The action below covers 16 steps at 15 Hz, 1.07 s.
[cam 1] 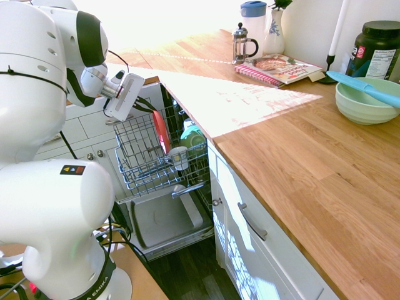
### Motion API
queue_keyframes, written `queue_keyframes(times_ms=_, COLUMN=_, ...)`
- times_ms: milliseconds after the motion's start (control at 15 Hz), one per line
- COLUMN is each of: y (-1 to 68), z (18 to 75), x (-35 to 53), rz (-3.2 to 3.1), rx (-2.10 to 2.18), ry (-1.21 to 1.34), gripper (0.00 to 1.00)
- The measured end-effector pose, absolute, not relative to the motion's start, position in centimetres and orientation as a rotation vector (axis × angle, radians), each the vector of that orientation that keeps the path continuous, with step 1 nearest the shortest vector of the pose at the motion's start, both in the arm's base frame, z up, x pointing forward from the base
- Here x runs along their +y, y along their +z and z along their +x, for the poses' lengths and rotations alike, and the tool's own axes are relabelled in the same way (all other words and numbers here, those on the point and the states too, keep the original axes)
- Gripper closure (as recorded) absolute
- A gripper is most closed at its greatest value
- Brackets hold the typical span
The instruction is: Put the plate in the dishwasher
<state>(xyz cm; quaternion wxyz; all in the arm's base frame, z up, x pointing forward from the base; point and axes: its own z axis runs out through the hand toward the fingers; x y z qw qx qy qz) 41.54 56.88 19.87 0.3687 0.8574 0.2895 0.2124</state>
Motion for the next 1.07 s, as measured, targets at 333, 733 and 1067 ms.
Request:
queue_keyframes(times_ms=333, y=21.5, z=43.7, x=58.1, rz=2.316, rx=0.789, ry=0.385, gripper=0.0)
queue_keyframes(times_ms=733, y=21.9, z=42.9, x=59.4, rz=2.397, rx=0.838, ry=0.165, gripper=0.0)
queue_keyframes(times_ms=1067, y=27.2, z=45.9, x=59.2, rz=2.487, rx=0.791, ry=0.13, gripper=0.0)
